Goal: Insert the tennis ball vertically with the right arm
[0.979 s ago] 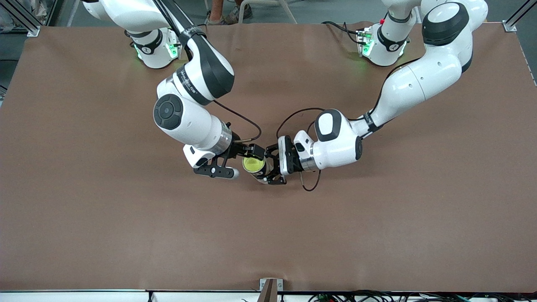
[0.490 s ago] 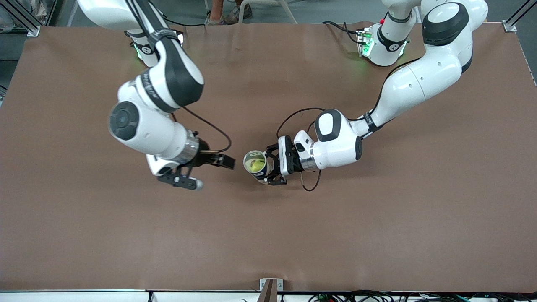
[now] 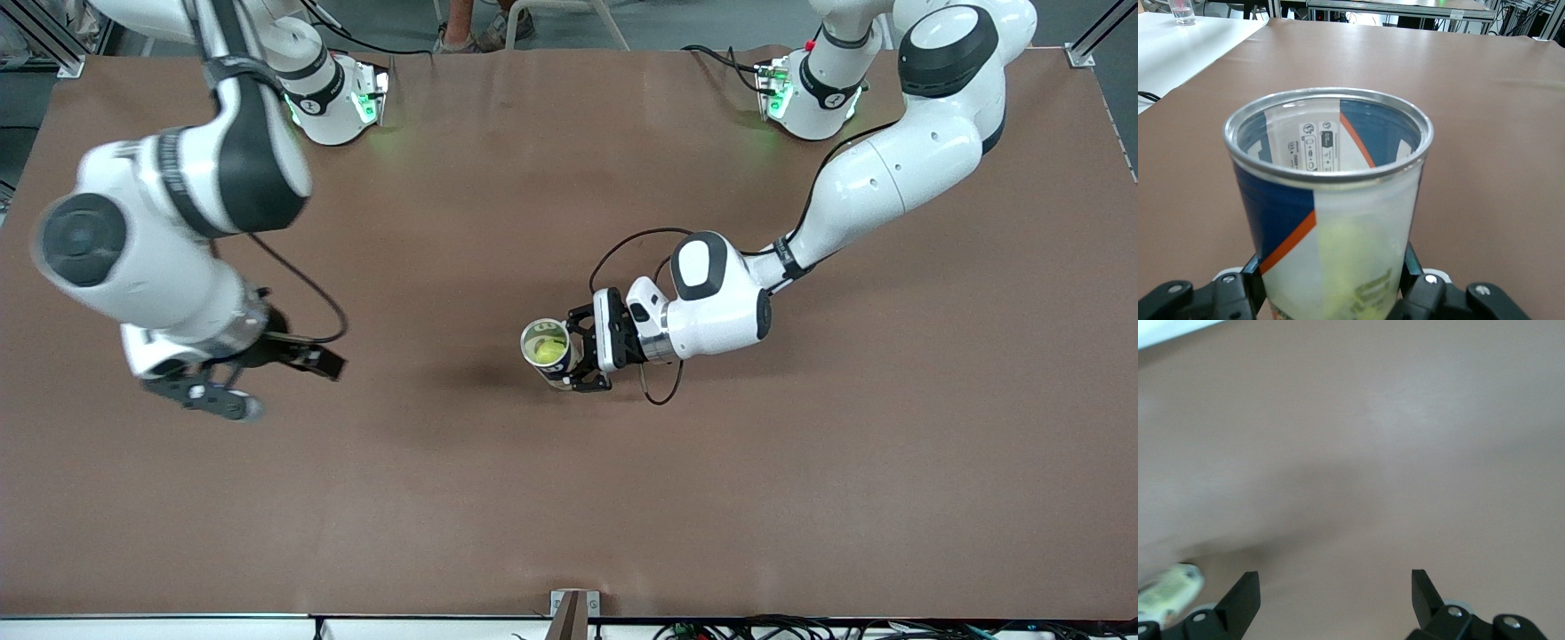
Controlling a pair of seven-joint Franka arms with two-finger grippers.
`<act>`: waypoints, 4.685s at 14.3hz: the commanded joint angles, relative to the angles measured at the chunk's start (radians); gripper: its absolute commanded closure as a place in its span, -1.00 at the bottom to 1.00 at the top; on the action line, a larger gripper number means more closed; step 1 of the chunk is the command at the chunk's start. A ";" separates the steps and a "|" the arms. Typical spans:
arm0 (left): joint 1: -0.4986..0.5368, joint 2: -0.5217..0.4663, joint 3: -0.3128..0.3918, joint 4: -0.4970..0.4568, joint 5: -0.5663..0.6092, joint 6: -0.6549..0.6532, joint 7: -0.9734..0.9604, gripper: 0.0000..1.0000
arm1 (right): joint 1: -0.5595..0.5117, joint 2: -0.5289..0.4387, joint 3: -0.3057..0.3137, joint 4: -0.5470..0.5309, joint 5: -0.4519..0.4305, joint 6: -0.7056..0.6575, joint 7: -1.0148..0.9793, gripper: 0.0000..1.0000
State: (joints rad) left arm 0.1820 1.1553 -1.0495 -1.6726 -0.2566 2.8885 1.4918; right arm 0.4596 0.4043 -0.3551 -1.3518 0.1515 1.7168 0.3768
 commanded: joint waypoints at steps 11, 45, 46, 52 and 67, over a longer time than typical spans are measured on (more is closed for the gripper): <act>0.155 -0.069 0.000 -0.021 -0.010 -0.322 -0.030 -1.00 | -0.205 -0.125 -0.094 -0.018 -0.020 -0.094 -0.407 -1.00; 0.172 -0.635 0.290 0.281 0.582 -1.114 -1.800 -1.00 | -0.575 -0.450 0.335 -0.296 -0.170 -0.014 -0.409 -1.00; 0.148 -0.684 0.351 0.278 0.582 -1.117 -1.797 -1.00 | -0.578 -0.450 0.335 -0.294 -0.170 -0.022 -0.409 -1.00; -0.124 -0.900 0.709 0.269 0.562 -1.261 -1.785 -1.00 | -0.578 -0.449 0.335 -0.287 -0.164 -0.032 -0.409 -1.00; -0.348 -1.204 1.034 0.033 0.266 -1.270 -1.713 -1.00 | -0.578 -0.447 0.334 -0.277 -0.167 -0.029 -0.411 -1.00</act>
State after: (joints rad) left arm -0.1500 -0.0143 -0.0467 -1.5974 0.0553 1.6063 -0.2565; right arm -0.0972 -0.0254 -0.0388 -1.6207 -0.0026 1.6940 -0.0304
